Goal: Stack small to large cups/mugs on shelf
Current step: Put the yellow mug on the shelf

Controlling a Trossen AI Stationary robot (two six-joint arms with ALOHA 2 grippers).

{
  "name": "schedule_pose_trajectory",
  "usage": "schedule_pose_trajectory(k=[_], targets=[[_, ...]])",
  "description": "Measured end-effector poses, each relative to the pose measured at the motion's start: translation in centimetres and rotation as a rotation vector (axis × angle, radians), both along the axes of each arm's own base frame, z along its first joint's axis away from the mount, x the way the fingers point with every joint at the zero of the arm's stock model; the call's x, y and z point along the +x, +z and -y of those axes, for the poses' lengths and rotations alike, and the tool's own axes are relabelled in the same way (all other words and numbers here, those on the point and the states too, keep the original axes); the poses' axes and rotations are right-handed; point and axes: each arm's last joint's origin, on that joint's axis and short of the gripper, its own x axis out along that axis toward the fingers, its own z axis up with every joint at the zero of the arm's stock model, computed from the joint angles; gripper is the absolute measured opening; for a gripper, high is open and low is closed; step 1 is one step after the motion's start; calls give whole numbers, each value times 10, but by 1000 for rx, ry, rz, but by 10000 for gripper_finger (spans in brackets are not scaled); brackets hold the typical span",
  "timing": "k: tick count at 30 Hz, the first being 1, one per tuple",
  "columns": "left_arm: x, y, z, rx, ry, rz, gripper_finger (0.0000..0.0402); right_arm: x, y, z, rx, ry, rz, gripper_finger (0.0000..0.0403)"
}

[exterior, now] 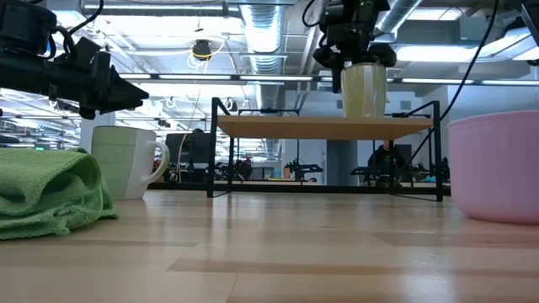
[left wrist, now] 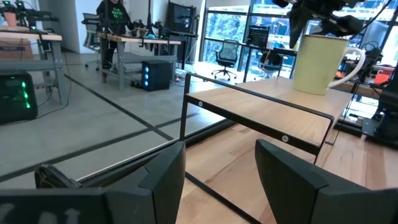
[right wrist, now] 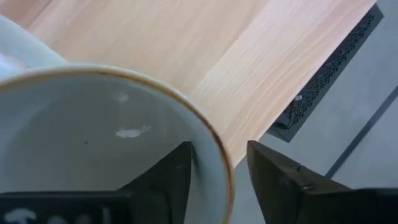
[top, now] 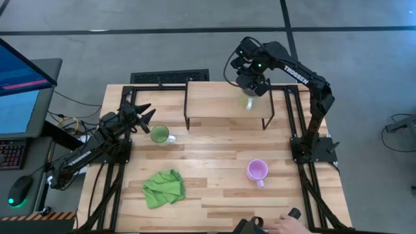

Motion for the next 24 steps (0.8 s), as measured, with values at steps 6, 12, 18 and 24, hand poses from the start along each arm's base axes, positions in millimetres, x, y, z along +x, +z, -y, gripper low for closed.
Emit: schedule_pose_trajectory(k=[6,12,18,24], targets=[[0,0,0,0,0,0,185,8,0,-9,-6,35,11,192],[0,0,0,-1,0,1,185,13,0,-16,-7,61,11,199],[0,0,0,-4,0,3,185,14,0,-17,-8,62,11,201],[0,0,0,-3,-1,3,185,12,1,-14,-12,52,12,201]])
